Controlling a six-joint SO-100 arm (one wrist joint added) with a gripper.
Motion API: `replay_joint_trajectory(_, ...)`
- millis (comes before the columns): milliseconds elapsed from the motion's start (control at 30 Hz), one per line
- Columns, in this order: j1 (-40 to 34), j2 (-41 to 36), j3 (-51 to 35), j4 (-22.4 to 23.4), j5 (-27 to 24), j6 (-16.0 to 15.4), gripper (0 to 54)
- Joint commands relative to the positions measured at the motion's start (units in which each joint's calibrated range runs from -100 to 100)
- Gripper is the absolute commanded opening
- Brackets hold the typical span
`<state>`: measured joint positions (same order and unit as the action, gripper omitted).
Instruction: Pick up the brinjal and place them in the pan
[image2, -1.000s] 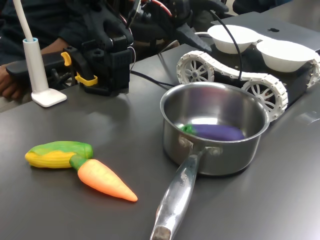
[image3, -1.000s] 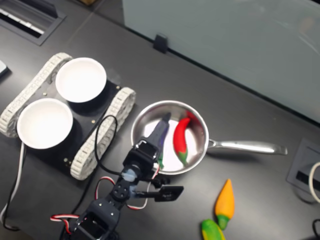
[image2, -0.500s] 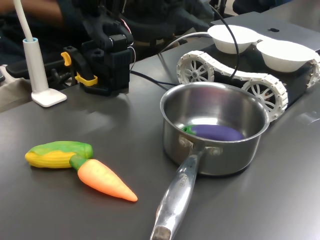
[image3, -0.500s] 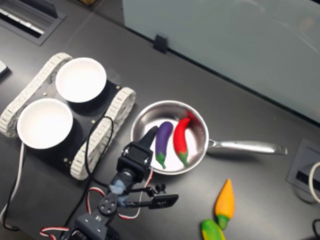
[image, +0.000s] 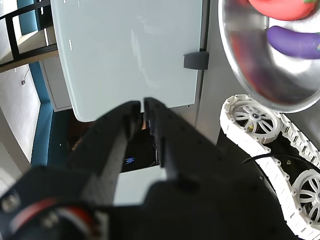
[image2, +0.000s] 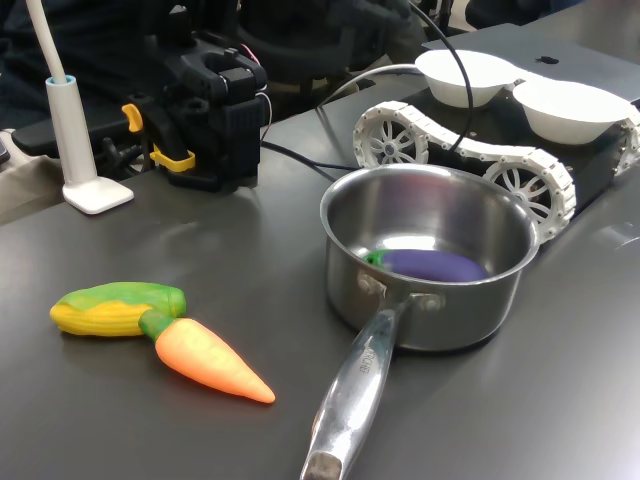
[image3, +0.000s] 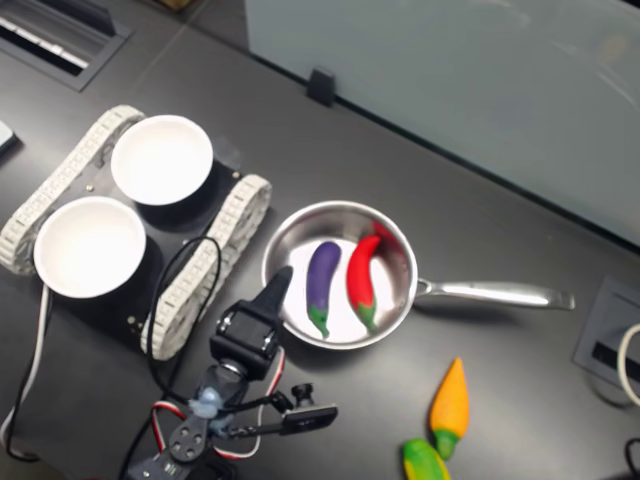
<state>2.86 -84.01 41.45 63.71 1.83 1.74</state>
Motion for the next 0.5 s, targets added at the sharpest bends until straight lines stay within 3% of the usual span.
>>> replay_joint_trajectory(0, -1.7, -2.0, -1.1, 0.9, -0.3, -0.7, 0.2)
replay_joint_trajectory(467, -3.7, -11.4, 0.9, 14.5, 1.2, -0.7, 0.2)
